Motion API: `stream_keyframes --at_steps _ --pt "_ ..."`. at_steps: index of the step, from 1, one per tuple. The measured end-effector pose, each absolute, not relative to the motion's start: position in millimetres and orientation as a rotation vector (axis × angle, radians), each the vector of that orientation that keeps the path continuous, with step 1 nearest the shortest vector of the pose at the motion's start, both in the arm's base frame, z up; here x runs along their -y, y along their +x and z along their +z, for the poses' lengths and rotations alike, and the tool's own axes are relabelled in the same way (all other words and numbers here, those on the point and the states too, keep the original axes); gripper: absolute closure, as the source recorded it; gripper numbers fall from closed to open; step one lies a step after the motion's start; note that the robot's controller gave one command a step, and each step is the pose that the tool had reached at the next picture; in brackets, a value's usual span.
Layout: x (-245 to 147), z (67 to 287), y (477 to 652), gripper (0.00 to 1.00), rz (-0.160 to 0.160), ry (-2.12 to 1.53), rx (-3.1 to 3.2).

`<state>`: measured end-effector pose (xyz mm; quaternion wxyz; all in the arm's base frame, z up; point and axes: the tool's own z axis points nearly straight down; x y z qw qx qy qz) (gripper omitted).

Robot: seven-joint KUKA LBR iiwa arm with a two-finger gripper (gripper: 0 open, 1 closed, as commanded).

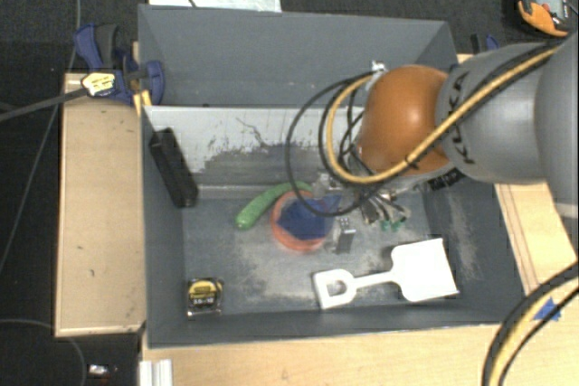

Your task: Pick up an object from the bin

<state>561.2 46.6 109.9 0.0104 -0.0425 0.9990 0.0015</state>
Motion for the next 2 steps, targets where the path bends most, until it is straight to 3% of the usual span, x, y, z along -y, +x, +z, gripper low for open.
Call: stream_keyframes --at_steps 1,2 --pt "-33.8 97.3 582.3 1.00 -0.004 -1.039 -2.934" --pt "-31.1 94.9 585.4 1.00 -0.003 -1.078 -2.921"
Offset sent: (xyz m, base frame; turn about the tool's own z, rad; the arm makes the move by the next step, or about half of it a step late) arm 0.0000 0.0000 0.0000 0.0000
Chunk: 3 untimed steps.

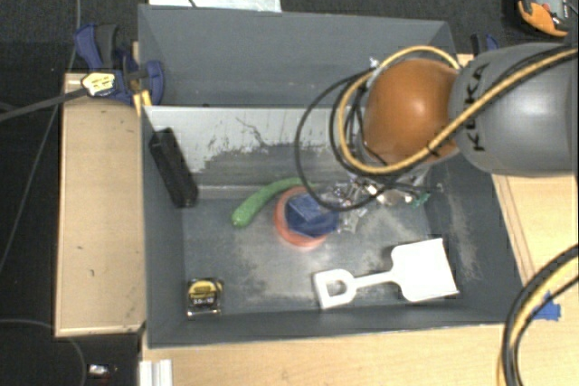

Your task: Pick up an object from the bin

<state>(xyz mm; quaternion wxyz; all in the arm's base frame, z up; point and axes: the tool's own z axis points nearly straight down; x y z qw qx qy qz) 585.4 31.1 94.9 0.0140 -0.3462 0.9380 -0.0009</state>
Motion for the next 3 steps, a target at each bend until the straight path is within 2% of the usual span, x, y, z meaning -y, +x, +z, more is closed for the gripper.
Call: stream_keyframes --at_steps 2,3 --pt "-30.8 86.4 586.9 1.00 0.009 -0.738 -3.023" --pt "-33.6 89.1 581.4 1.00 -0.002 -0.809 -2.993"
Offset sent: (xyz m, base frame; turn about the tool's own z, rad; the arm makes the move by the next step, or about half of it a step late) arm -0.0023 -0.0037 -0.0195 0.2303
